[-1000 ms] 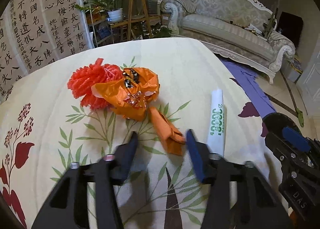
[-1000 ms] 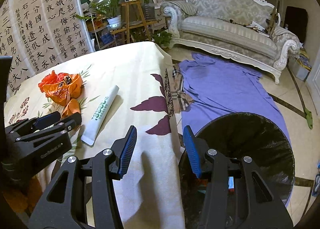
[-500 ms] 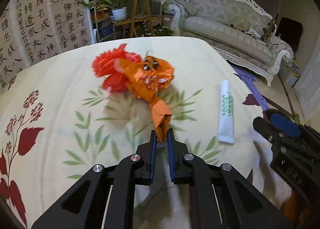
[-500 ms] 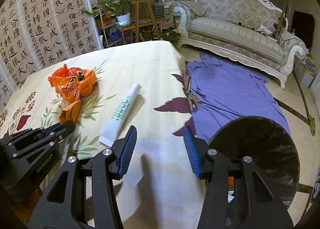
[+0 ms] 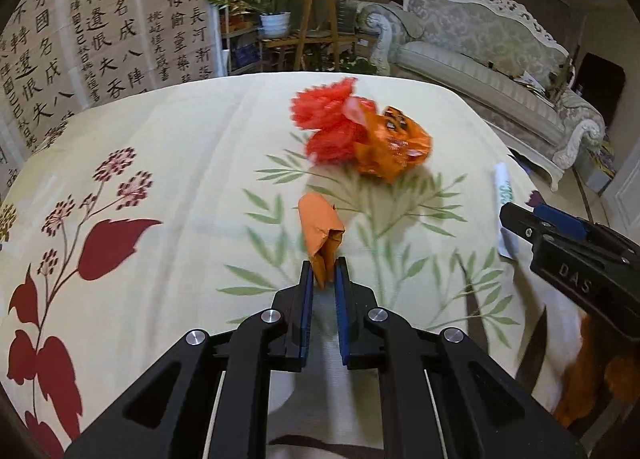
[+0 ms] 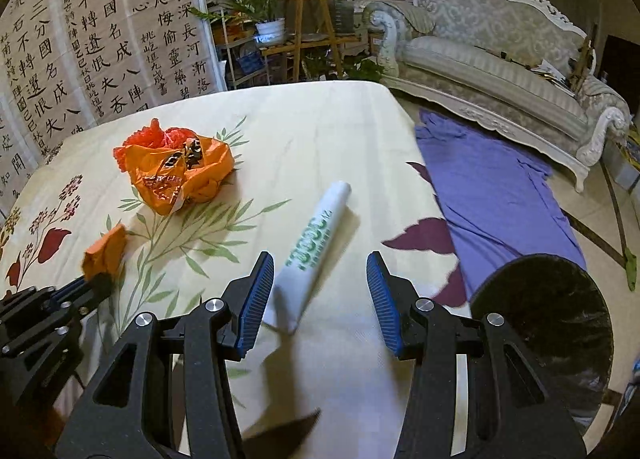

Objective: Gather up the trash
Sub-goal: 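Grasp the orange cloth with the left tool while the right tool grasps the white tube, then carry the orange cloth and white tube over the bin and open both tools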

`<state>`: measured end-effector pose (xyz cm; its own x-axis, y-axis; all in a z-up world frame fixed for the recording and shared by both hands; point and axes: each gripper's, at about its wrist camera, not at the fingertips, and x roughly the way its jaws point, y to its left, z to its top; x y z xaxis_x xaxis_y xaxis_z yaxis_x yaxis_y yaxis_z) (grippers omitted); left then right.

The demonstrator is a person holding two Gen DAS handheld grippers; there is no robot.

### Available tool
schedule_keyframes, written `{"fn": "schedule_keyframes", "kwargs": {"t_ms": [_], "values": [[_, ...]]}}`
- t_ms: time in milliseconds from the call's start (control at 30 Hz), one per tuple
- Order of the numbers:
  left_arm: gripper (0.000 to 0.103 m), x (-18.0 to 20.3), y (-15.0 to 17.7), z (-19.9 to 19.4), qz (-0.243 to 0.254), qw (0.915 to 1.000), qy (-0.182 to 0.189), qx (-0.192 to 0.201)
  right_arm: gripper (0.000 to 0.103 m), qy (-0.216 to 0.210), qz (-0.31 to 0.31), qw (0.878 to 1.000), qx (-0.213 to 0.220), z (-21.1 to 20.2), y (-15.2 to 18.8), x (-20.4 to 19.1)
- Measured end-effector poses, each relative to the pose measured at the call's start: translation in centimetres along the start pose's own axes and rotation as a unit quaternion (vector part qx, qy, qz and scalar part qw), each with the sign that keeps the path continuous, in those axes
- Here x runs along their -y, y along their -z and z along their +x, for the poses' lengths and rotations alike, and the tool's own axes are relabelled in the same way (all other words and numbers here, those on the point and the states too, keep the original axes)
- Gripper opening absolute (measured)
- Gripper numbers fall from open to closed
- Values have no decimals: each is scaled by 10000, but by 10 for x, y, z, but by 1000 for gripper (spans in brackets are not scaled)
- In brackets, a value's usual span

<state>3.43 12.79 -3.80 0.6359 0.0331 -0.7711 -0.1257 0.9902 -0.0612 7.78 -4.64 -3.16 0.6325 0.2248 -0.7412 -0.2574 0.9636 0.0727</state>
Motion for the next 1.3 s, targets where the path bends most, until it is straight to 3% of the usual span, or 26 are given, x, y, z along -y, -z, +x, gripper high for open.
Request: {"fn": "schedule_keyframes", "kwargs": {"t_ms": [133, 300, 633, 667, 1300], "values": [[12, -10, 0, 0, -83, 10000, -54, 12, 46, 65, -54, 9999, -111, 7, -3, -3], [12, -12, 3, 1, -111, 9999, -42, 10, 24, 51, -56, 9997, -223, 8, -1, -3], [12, -14, 3, 0, -159, 9998, -54, 47, 16, 22, -114, 9997, -207, 1, 6, -2], [12, -15, 3, 0, -158, 9998, -58, 58, 5, 7, -125, 9997, -206, 0, 8, -2], [12, 0, 13, -15, 12, 9998, 13, 192, 5, -25, -41, 10000, -15, -33, 26, 4]]}}
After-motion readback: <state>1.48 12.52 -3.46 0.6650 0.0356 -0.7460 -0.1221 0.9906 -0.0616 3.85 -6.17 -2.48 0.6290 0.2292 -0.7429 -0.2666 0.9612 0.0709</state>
